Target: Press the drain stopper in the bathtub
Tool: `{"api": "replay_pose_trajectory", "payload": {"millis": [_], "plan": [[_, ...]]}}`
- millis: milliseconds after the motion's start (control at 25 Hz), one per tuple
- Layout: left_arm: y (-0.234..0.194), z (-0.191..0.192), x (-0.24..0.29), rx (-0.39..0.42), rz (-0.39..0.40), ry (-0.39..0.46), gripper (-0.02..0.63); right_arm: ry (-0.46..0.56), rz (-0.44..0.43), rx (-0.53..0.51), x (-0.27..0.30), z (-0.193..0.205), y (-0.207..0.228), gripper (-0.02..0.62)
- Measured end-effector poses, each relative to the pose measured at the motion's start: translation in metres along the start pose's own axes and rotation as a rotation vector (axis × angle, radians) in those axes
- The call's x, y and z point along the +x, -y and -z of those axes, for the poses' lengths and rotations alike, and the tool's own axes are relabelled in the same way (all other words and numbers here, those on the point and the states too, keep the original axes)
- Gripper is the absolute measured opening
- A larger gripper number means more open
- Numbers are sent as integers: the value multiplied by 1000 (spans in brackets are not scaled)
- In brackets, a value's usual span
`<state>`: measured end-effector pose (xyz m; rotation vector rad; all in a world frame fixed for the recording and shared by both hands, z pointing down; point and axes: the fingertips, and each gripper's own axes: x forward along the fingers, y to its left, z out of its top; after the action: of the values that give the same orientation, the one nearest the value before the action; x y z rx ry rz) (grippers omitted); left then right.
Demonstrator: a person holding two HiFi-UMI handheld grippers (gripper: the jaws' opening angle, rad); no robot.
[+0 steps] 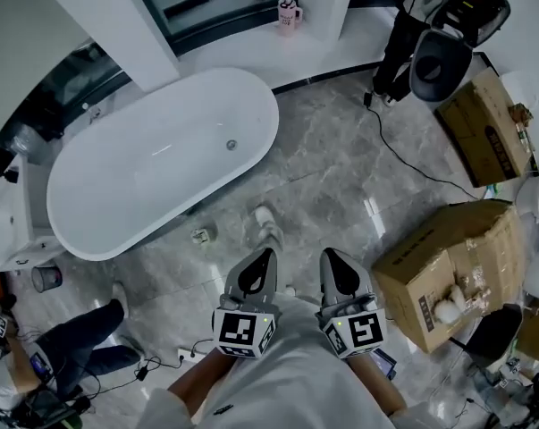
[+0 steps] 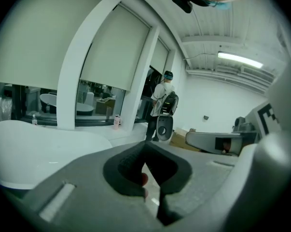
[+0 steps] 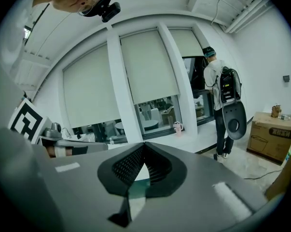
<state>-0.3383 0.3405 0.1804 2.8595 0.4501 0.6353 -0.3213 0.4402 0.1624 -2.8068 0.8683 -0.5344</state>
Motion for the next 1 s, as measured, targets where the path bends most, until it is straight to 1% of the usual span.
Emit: {"api": "replay_pose_trajectory", "payload": {"millis": [120, 280, 400, 520, 680, 800, 880, 1000], "plan": [[-35, -38, 43, -14, -20, 13, 5, 8, 2, -13, 53, -37, 26, -6], [-97, -87, 106, -21, -41, 27, 5, 23, -15, -50, 141, -89, 40, -2], [-135, -122, 139, -6, -67, 57, 5, 28, -46, -75, 198, -117, 40, 2], [-165, -149, 162, -44, -126, 87, 5, 1, -109, -93, 244, -135, 42, 2], [-201, -162, 180, -84, -200, 87, 5, -42, -230, -143, 303, -149, 29, 2], [-236, -162, 199, -136, -286, 88, 5, -95, -343, -195, 364, -148, 17, 2], [-260, -161, 209, -187, -368, 94, 5, -150, -448, -237, 404, -143, 5, 2], [-297, -160, 224, -274, -531, 101, 5, -239, -656, -317, 456, -134, -17, 2]]}}
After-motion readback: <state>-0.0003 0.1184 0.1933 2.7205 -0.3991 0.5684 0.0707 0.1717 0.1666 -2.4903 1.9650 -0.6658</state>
